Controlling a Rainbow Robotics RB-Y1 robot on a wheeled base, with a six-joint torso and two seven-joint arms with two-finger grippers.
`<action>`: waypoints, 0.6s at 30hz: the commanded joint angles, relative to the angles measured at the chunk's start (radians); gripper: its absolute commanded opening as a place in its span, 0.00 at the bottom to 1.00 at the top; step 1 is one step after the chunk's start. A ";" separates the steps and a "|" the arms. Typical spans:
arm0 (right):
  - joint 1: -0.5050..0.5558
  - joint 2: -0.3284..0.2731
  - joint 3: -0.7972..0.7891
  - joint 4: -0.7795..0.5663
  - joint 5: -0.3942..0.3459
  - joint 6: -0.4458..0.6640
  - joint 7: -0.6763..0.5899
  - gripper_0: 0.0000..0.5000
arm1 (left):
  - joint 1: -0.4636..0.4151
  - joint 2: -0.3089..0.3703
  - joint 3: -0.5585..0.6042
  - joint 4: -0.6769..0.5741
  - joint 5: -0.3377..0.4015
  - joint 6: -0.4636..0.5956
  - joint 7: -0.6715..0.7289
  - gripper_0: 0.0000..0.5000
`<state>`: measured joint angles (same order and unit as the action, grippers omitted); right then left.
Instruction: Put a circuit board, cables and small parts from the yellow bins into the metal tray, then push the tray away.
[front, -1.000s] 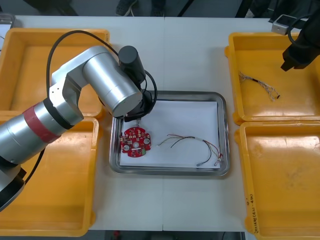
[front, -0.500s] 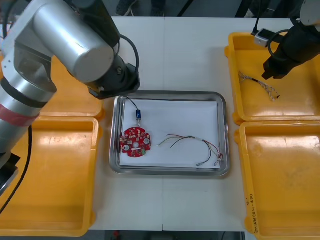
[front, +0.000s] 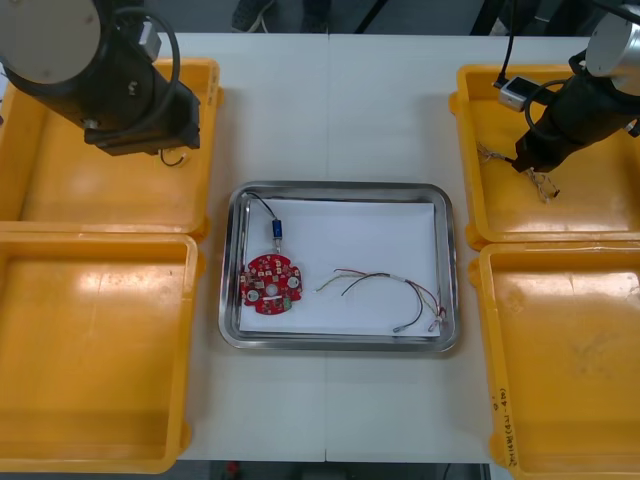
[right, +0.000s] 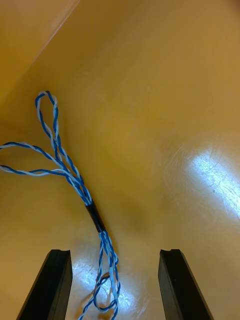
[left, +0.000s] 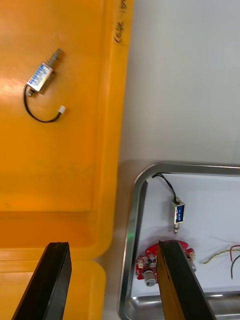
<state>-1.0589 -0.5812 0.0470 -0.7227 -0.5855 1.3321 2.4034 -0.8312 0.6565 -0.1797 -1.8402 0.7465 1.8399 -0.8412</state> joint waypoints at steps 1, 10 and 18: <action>-0.050 0.009 0.056 -0.003 -0.019 -0.033 0.028 1.00 | 0.004 0.049 0.091 0.035 0.008 0.007 -0.260 1.00; -0.050 0.012 0.096 0.028 -0.040 -0.096 0.031 1.00 | 0.004 0.049 0.149 0.147 -0.030 -0.080 -0.483 1.00; -0.050 0.014 0.096 0.058 -0.042 -0.102 0.040 1.00 | -0.019 0.049 0.163 0.282 -0.058 -0.172 -0.644 1.00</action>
<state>-1.0598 -0.5788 0.1369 -0.6717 -0.6166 1.2402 2.4049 -0.8313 0.6704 -0.0509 -1.5953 0.7098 1.6964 -1.3431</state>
